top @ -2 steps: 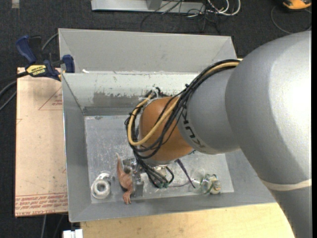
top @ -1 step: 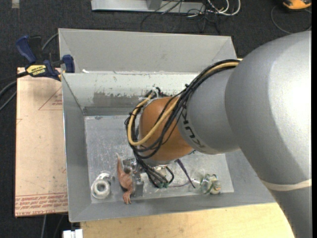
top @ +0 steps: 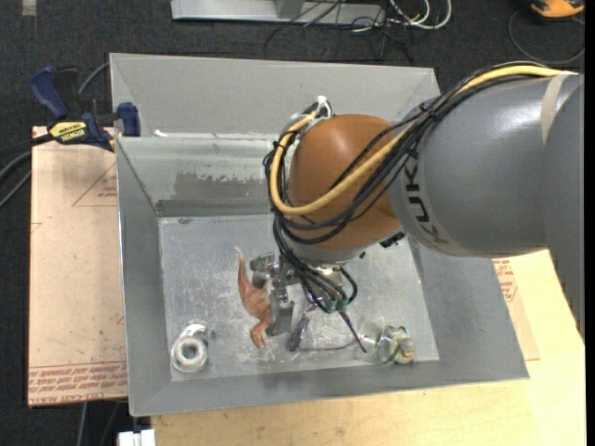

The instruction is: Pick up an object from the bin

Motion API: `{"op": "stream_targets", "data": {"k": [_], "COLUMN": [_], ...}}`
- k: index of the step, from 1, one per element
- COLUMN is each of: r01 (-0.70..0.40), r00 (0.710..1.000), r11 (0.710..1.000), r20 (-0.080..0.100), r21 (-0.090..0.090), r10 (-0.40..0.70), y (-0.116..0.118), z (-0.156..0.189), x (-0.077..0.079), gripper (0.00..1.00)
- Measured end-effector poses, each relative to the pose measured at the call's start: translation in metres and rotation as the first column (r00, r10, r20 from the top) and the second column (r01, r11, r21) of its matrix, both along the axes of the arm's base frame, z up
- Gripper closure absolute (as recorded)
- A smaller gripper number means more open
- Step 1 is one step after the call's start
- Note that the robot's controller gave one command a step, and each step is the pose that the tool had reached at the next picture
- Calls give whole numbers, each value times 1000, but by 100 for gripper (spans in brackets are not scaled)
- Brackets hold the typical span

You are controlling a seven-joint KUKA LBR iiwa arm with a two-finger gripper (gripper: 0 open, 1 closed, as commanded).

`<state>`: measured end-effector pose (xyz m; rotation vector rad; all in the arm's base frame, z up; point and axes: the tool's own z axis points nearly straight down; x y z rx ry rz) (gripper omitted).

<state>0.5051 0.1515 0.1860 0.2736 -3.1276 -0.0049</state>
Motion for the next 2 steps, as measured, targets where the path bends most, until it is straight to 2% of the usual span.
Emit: {"op": "stream_targets", "data": {"k": [1, 2], "r01": [27, 30], "r00": [1000, 1000], "r11": [1000, 1000], "r20": [8, 1], "r21": [3, 1], "r10": [-27, -30], "y": [-10, -12], "z": [-77, 29], "x": [23, -8], "gripper": [100, 100]}}
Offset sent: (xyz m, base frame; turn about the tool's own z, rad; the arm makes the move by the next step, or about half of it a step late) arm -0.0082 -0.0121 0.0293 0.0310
